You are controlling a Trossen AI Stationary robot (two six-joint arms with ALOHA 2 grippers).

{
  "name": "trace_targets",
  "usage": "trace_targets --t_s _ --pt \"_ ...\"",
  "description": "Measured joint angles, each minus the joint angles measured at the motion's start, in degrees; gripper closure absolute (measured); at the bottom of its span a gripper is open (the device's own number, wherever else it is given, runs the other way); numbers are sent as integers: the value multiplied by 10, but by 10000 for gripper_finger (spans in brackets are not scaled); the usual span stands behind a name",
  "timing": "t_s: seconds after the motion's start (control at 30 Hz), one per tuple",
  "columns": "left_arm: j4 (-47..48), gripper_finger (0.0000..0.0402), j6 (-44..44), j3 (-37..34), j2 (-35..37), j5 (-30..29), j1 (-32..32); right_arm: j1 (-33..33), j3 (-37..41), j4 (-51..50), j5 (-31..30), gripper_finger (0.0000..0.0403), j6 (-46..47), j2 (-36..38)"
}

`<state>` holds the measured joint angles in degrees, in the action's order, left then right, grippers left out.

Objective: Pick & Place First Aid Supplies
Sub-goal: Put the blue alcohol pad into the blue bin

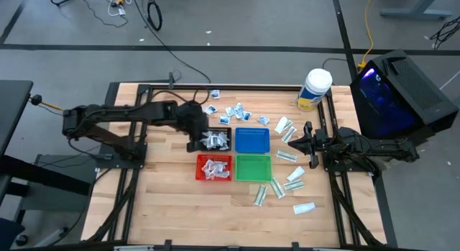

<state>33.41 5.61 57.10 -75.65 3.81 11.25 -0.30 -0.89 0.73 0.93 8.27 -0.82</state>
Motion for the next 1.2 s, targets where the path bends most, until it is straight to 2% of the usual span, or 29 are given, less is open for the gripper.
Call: trace_targets --t_s 0.2,0.43,0.73,1.03,1.2 --pt "-25 306 -12 -53 52 -6 -3 0 0 0 0 385 0 0" --pt "-38 308 -20 -79 60 -12 -6 0 0 0 0 385 0 0" --pt "-54 308 -19 -82 60 -47 -4 0 0 0 0 385 0 0" --pt "-61 307 -37 -82 60 -56 13 0 0 0 0 385 0 0" --pt "-61 281 -19 -66 60 -56 46 0 0 0 0 385 0 0"
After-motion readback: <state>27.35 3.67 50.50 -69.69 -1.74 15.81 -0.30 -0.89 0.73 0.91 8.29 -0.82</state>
